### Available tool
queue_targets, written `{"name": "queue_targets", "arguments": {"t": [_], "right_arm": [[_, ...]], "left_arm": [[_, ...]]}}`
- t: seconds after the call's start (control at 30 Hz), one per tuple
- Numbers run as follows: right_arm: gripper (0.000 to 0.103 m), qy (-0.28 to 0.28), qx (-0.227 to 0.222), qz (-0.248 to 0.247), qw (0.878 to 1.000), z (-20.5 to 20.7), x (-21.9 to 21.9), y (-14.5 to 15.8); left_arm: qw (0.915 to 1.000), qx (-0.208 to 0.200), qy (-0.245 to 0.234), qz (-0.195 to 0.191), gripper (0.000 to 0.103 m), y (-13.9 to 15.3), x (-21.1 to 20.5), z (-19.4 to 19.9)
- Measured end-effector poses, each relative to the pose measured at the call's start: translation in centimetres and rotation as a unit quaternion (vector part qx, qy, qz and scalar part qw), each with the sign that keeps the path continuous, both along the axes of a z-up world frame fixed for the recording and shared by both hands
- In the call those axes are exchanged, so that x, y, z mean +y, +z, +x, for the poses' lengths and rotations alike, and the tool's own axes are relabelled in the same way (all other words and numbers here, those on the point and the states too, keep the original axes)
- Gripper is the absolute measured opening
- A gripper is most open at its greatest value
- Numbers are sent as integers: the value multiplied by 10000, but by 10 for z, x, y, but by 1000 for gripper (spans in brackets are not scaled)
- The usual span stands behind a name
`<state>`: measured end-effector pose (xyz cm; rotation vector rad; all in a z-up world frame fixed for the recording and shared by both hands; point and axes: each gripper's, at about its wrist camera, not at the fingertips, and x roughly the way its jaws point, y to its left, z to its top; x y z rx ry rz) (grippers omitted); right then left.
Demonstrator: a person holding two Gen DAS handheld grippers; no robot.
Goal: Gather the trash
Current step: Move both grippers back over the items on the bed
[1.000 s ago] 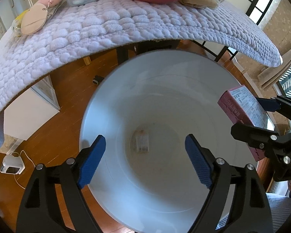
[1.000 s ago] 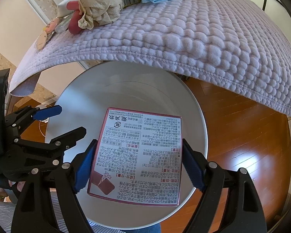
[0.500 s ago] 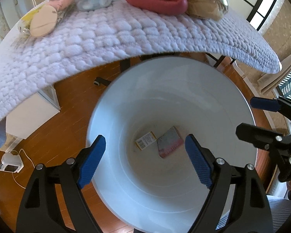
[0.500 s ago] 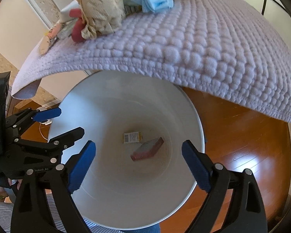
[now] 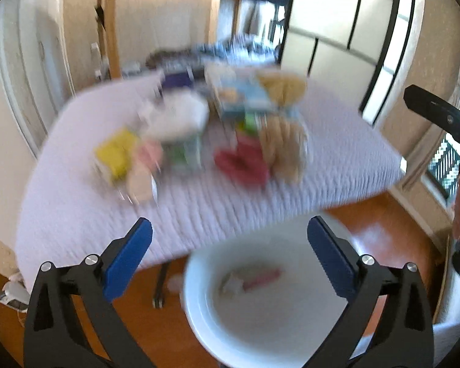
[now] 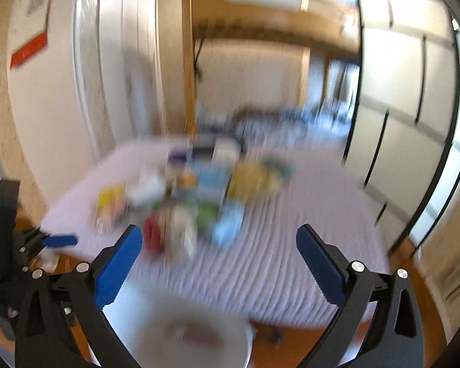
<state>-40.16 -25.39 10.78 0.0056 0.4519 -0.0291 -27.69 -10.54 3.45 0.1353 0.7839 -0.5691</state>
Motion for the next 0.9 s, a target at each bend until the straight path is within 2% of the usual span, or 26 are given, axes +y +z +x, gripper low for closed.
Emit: {"name": "queue_targets", "arguments": {"t": [0.07,0.13,0.27,0.43,0.53,0.6,0.77,0.9], "right_arm": [[99,116,-82,109,9998,2,-1,8],[99,280,183,283,9990,13,-5,7],[99,593,584,573,9949,29,-1,-6],[99,622,986,477,9920,45,26,-33],[99,616,1130,446,9907,54,33,-43],[95,610,1223,388,9899,60,37,-51],[87,644,1453,368,9866,75,45,-69],[82,614,1588,256,9851,85,52,-81]], "left_arm": [[9998,-142,96,-72,102,14,0,6],[9995,-222,204,-75,102,19,5,13],[9983,-267,524,23,102,18,19,32],[9967,-177,764,223,102,9,40,60],[9972,42,731,137,102,4,47,71],[9977,129,660,130,102,-1,43,75],[9983,283,423,293,101,-18,26,79],[9977,312,332,502,94,-30,16,84]]}}
